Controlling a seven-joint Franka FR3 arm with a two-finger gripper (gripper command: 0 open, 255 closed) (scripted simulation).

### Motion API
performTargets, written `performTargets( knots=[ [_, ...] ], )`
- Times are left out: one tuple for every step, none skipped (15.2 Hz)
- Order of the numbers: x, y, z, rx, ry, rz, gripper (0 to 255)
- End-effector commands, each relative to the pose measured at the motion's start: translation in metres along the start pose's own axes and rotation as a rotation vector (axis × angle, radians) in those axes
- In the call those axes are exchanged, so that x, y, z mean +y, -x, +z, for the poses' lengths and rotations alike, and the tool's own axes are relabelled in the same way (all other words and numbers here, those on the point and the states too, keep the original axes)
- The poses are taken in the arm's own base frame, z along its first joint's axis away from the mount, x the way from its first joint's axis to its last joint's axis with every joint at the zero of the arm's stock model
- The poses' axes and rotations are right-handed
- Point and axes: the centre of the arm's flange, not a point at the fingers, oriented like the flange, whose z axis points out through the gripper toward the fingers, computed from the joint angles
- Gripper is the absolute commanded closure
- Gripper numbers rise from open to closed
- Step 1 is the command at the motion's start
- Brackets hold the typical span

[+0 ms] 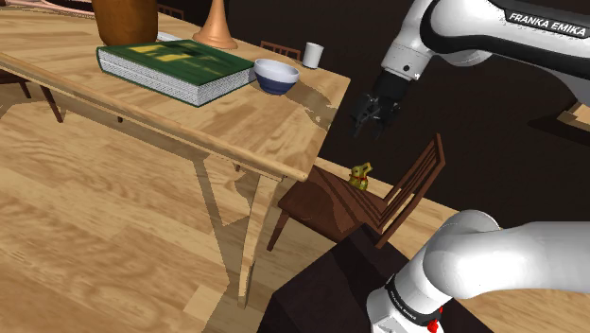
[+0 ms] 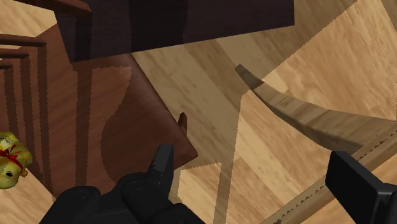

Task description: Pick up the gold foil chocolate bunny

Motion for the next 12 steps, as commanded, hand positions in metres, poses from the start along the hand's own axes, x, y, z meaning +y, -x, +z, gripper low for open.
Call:
performTargets(
  knots=[
    [0.0, 0.0, 0.0, 0.0, 0.0, 0.0, 0],
    [0.01, -0.005, 0.006, -0.004, 0.004, -0.002, 0],
    [0.021, -0.01, 0.012, -0.008, 0.008, -0.004, 0],
    [0.031, -0.015, 0.017, -0.012, 0.012, -0.006, 0],
    [0.042, -0.02, 0.023, -0.016, 0.017, -0.008, 0],
    [0.052, -0.025, 0.029, -0.021, 0.021, -0.01, 0],
    [0.062, -0.03, 0.034, -0.025, 0.025, -0.012, 0],
    [0.073, -0.035, 0.04, -0.029, 0.029, -0.014, 0],
    [0.083, -0.04, 0.046, -0.033, 0.033, -0.016, 0],
    [0.094, -0.045, 0.051, -0.037, 0.037, -0.018, 0],
    [0.104, -0.05, 0.057, -0.041, 0.041, -0.02, 0],
    [0.115, -0.055, 0.063, -0.045, 0.046, -0.022, 0]
  ],
)
